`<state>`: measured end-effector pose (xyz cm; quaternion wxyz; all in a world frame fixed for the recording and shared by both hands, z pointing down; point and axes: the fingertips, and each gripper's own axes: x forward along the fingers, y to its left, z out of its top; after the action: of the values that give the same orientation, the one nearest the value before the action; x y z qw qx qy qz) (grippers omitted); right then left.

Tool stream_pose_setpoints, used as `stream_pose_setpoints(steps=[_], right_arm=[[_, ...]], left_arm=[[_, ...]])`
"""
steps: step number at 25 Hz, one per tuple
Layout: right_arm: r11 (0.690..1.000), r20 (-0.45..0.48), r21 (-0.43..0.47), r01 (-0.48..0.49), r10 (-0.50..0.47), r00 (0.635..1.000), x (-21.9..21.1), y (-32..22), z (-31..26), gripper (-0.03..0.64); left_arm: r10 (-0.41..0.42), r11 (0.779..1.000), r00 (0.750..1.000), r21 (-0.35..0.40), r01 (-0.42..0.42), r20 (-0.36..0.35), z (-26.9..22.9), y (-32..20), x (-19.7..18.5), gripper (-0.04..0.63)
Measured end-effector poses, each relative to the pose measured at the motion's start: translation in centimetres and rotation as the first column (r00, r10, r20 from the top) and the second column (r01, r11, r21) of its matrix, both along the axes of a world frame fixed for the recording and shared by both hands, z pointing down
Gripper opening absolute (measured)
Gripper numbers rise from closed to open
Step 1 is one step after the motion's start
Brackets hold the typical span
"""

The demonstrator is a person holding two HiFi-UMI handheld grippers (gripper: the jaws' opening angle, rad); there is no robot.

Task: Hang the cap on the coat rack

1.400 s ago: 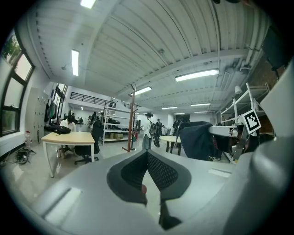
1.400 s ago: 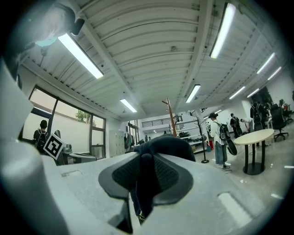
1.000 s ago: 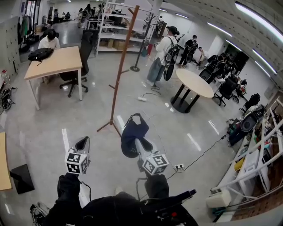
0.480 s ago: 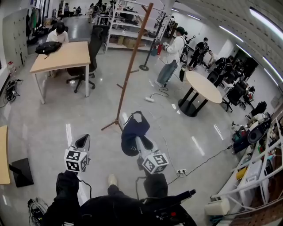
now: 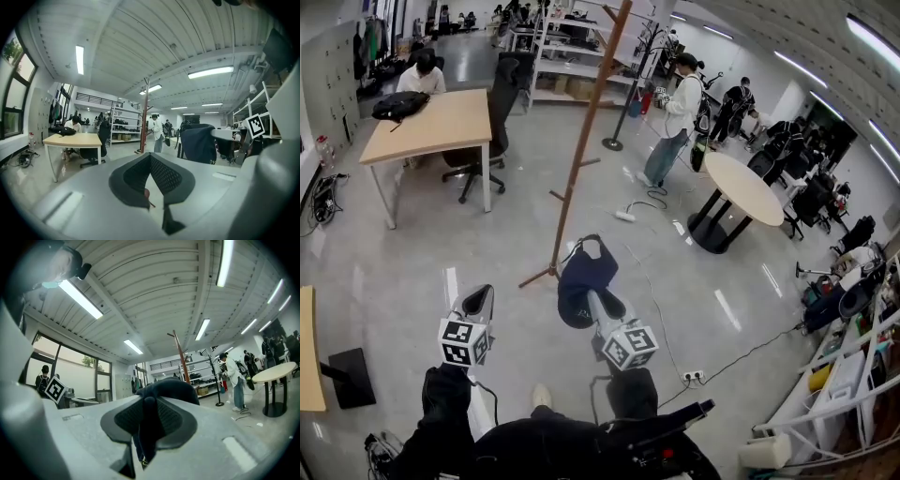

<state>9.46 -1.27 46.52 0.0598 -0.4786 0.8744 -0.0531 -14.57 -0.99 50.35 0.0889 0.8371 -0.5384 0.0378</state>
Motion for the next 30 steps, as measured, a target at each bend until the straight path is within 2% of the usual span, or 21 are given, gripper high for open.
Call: stream_pose_setpoints(steps=[12,18,24,30], right_arm=[[1.000,0.038,0.003,0.027,-0.027,0.999,1.2,-7.6,0.2,0.075],[0.999,0.068,0.004,0.044,-0.044,0.997,1.6,-11.3,0.6,0.075],[0.997,0.107,0.009,0.075,-0.075,0.991,0.7,-12.8,0.6,0.075],[0.997,0.107,0.000,0.080,-0.080,0.991,0.8,-14.0,1.1,0.074]], left_arm=[[-0.007,1.000,1.000,-0.018,0.007,0.008,0.5,-6.9,1.8,0.000],[-0.027,1.000,0.999,-0.002,0.027,0.024,-0.4,-9.5,2.1,0.000],[-0.040,0.999,0.998,-0.003,0.040,0.041,-0.9,-10.7,1.6,0.000],[-0.048,0.999,0.998,-0.014,0.048,0.035,-0.5,-11.8,1.7,0.000]])
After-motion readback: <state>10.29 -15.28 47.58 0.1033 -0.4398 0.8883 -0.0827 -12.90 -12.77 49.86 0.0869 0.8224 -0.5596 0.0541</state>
